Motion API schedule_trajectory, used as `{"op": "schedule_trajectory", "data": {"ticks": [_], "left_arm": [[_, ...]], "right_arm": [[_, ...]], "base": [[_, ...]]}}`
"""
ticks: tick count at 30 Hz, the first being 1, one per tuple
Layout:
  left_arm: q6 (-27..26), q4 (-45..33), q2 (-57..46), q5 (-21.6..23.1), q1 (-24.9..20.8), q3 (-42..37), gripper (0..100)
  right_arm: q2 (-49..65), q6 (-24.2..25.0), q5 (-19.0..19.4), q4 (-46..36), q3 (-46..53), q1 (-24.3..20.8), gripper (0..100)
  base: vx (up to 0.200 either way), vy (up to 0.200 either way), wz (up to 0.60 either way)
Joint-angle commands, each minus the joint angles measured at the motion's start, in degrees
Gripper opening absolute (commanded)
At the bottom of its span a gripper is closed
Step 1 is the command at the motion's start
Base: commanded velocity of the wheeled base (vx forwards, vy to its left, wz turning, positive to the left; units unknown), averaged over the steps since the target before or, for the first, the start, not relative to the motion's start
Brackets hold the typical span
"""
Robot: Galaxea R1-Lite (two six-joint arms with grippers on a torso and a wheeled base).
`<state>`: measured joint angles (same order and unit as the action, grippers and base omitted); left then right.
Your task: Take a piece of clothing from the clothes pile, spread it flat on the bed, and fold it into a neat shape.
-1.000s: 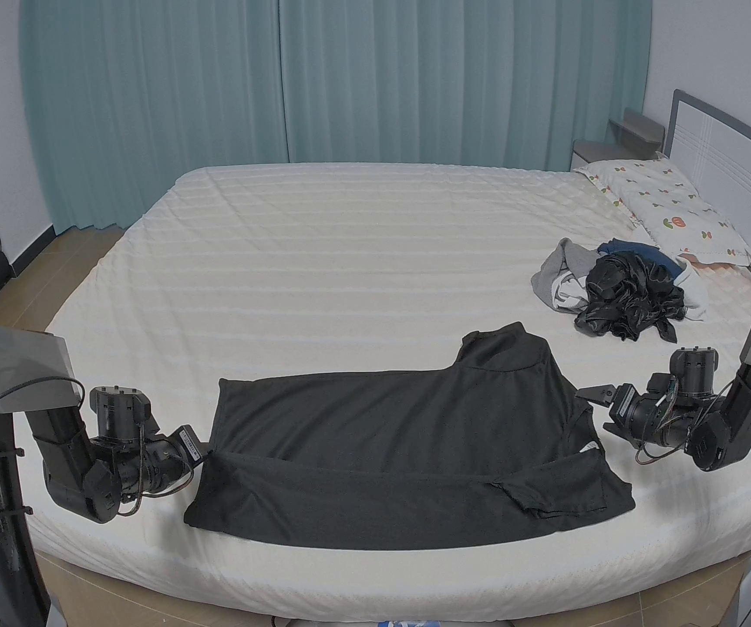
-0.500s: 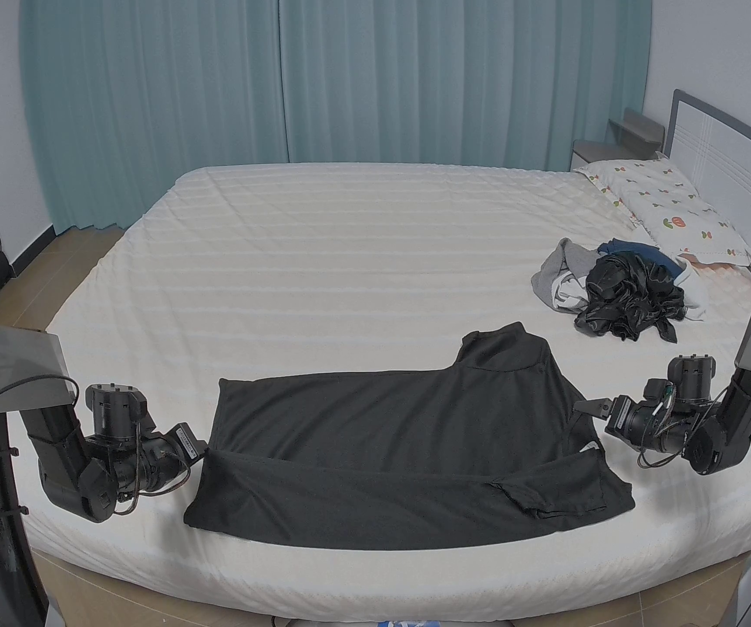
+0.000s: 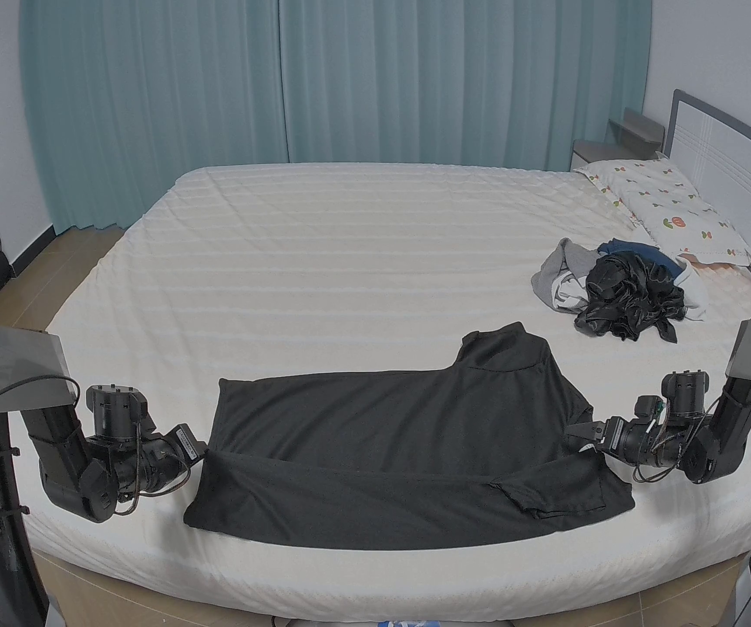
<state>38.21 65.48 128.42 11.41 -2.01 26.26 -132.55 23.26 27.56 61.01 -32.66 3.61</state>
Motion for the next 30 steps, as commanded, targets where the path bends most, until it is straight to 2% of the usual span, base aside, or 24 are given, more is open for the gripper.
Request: {"op": "schedule_trajectory", "data": {"ticks": [1, 5, 10, 21, 26, 27, 30], "left_arm": [[0.03, 0.09, 0.34, 0.02, -0.01, 0.02, 0], [0.03, 0.0, 0.34, 0.02, -0.01, 0.02, 0], [0.03, 0.0, 0.43, 0.02, -0.01, 0.11, 0], [0.2, 0.0, 0.52, 0.1, -0.01, 0.02, 0], [0.2, 0.0, 0.61, 0.1, -0.01, 0.11, 0], [0.2, 0.0, 0.61, 0.1, -0.01, 0.11, 0], [0.2, 0.0, 0.61, 0.02, -0.01, 0.11, 0]], "right_arm": [[-0.34, -0.32, 0.03, 0.07, 0.31, 0.0, 100], [0.62, -0.5, 0.03, 0.25, 0.93, 0.35, 100], [1.5, -0.14, 1.7, 7.1, 3.92, 0.87, 100], [-1.75, -0.76, 2.32, 7.98, 4.01, -0.09, 100], [-2.54, -3.57, 2.41, 7.98, 4.62, -0.09, 100], [-2.72, -4.1, 2.41, 7.98, 4.71, -0.09, 0], [-3.51, -6.03, 2.32, 8.33, 4.97, 0.35, 0]], "base": [[0.0, 0.0, 0.0], [0.0, 0.0, 0.0], [0.0, 0.0, 0.0], [0.0, 0.0, 0.0], [0.0, 0.0, 0.0], [0.0, 0.0, 0.0], [0.0, 0.0, 0.0]]}}
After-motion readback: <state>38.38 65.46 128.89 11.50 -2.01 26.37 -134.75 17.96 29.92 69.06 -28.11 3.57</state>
